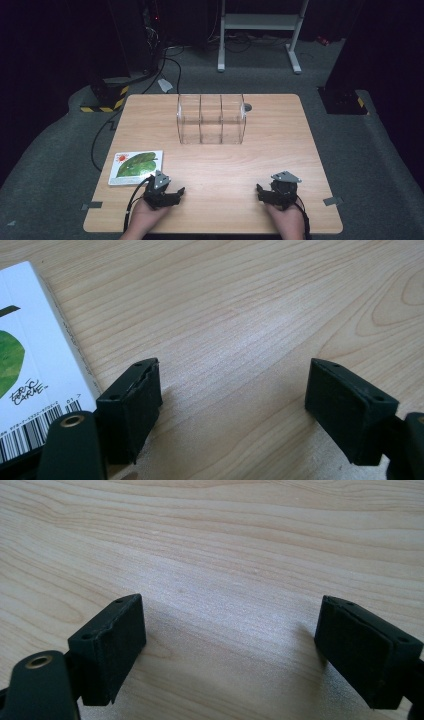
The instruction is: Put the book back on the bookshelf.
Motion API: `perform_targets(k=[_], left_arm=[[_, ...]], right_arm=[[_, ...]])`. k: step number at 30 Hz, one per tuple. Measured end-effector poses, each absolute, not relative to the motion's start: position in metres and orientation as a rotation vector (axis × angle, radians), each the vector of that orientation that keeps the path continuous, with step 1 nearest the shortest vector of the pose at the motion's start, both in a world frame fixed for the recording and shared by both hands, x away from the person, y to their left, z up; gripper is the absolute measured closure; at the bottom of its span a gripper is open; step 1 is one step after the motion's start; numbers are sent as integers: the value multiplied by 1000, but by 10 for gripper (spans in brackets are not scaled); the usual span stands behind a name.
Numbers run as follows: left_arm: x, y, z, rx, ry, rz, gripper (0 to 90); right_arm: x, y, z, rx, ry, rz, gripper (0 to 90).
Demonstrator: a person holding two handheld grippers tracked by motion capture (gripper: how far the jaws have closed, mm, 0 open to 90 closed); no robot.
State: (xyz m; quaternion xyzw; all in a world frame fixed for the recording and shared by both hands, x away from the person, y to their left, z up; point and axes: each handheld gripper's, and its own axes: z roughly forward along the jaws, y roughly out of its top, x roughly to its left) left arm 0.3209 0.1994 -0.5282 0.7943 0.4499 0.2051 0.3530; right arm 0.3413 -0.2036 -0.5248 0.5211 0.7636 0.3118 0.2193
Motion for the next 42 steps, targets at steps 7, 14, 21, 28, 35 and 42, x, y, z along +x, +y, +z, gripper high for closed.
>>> perform_targets(k=[7,14,21,28,35,42], left_arm=[[321,199,-528,2053,1163,530,225],[321,200,-528,2054,1164,525,225],[321,200,-528,2054,1165,526,226],[319,201,-528,2053,1171,536,232],[319,201,-528,2054,1182,536,191],[320,201,-527,2087,1157,511,140]], right_arm=[[341,-204,-525,1439,2113,862,127],[341,-204,-525,1442,2113,863,127],[341,-204,-525,1442,2113,863,127],[341,-204,-525,1441,2113,863,127],[341,-203,-525,1441,2113,863,128],[341,-203,-525,1441,2111,863,130]])
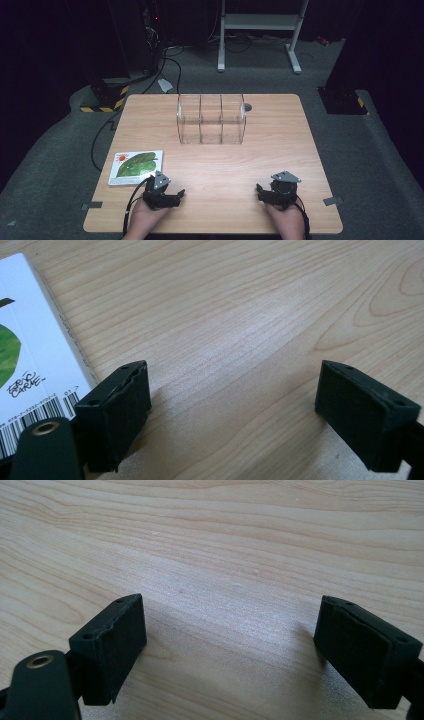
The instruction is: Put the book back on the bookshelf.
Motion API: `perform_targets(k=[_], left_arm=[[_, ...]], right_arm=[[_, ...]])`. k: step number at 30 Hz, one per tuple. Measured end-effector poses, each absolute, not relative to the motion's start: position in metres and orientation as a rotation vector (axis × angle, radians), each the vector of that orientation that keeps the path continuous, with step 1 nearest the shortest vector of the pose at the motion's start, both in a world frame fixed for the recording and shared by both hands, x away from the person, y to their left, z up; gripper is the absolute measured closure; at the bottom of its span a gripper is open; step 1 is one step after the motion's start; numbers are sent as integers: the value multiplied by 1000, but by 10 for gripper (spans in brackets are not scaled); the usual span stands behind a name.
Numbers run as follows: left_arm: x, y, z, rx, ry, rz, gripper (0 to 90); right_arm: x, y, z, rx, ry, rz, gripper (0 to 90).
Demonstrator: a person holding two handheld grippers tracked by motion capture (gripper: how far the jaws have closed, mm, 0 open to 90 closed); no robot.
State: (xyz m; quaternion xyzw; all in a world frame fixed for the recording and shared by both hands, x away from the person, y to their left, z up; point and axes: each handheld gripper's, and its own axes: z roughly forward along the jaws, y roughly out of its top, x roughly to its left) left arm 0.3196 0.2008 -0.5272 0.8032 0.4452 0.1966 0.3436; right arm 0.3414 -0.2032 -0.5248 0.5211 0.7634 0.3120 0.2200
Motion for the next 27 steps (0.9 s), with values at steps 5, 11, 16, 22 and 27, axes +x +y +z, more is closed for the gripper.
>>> perform_targets(k=[5,11,16,22,27], left_arm=[[319,203,-523,2077,1133,506,100],[319,213,-514,2036,1139,533,0],[320,224,-509,1997,1156,556,0],[321,238,-505,1971,1192,571,0],[323,250,-503,1956,1227,584,0]], right_arm=[[341,-203,-525,1441,2111,863,131],[341,-203,-525,1441,2112,863,131],[341,-203,-525,1441,2112,863,131],[341,-203,-525,1441,2112,864,131],[341,-203,-525,1441,2112,864,131]])
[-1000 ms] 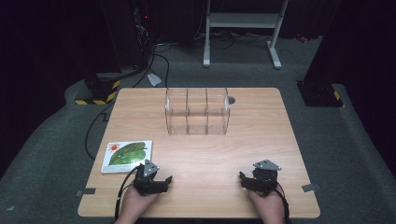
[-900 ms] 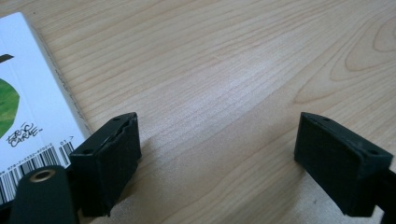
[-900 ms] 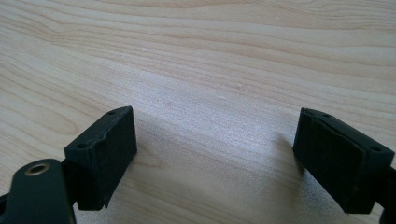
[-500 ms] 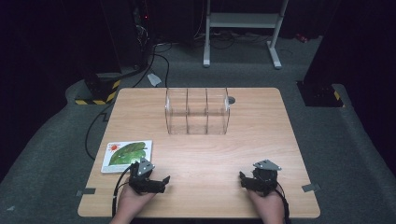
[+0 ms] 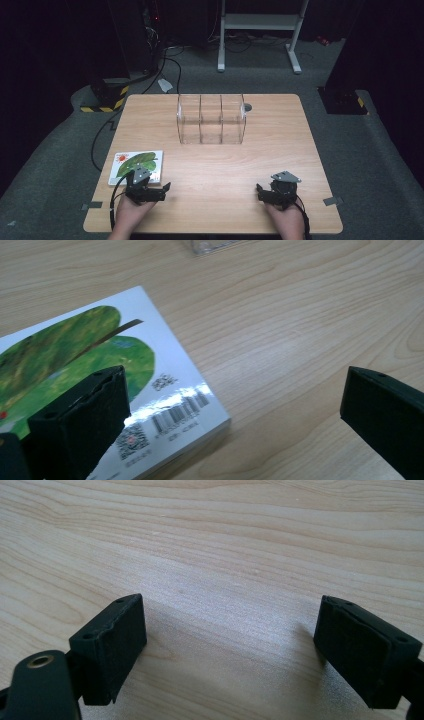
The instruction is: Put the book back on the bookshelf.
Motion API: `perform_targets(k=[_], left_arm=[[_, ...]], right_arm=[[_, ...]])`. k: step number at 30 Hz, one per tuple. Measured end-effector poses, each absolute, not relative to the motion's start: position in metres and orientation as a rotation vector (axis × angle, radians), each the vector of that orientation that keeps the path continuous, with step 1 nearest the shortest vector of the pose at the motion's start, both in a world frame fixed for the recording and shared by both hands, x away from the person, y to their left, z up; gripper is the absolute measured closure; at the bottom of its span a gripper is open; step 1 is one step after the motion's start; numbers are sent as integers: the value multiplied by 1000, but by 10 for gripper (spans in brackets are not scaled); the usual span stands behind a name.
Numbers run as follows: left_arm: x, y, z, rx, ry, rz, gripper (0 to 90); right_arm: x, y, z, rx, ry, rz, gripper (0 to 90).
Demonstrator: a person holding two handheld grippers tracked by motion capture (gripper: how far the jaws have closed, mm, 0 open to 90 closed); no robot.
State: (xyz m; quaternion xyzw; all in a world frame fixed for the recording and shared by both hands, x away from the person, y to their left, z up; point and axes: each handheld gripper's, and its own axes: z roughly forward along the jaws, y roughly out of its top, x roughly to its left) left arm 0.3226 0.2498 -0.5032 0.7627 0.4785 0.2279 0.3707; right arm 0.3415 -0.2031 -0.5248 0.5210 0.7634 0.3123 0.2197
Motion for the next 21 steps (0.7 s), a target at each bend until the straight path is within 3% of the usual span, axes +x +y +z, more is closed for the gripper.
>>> perform_targets(k=[21], left_arm=[[330,330,-495,1854,1431,635,0]], right_arm=[[342,-203,-525,1439,2114,865,131]])
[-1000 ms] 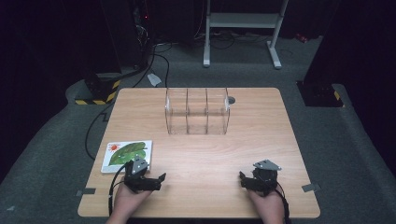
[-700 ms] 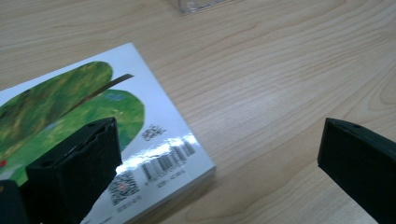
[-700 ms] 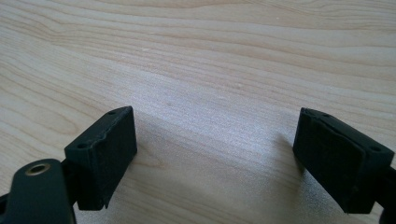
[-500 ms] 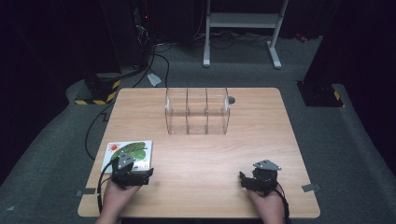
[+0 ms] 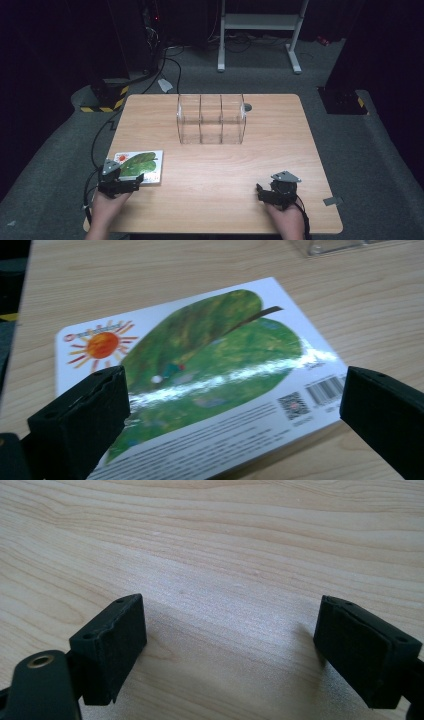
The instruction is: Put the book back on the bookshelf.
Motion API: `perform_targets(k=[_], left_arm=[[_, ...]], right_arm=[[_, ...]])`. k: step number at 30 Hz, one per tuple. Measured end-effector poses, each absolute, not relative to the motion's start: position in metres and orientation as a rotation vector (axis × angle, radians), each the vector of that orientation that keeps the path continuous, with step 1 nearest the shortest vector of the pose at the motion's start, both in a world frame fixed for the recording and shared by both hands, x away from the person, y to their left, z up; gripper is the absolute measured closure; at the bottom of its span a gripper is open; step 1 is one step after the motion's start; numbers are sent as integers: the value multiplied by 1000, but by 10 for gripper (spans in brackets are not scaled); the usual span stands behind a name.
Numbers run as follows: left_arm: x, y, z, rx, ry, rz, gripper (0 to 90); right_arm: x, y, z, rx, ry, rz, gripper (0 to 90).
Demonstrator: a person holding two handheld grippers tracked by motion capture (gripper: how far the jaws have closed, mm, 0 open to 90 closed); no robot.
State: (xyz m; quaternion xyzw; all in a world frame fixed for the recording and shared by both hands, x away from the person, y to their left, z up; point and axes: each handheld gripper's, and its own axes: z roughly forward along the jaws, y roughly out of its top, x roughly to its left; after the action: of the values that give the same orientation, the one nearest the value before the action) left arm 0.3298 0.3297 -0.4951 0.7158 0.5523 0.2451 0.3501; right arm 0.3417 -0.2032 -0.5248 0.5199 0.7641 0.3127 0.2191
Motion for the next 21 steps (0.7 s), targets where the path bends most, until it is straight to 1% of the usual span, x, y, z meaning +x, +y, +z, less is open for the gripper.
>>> perform_targets(k=[7,10,21], left_arm=[[330,353,-503,1783,1508,633,4],[332,357,-506,1767,1529,638,5],[339,361,-518,1778,1551,580,26]], right_arm=[[342,-203,-525,1436,2115,865,132],[342,-203,-525,1434,2118,866,132],[342,-203,-525,1435,2118,864,132]])
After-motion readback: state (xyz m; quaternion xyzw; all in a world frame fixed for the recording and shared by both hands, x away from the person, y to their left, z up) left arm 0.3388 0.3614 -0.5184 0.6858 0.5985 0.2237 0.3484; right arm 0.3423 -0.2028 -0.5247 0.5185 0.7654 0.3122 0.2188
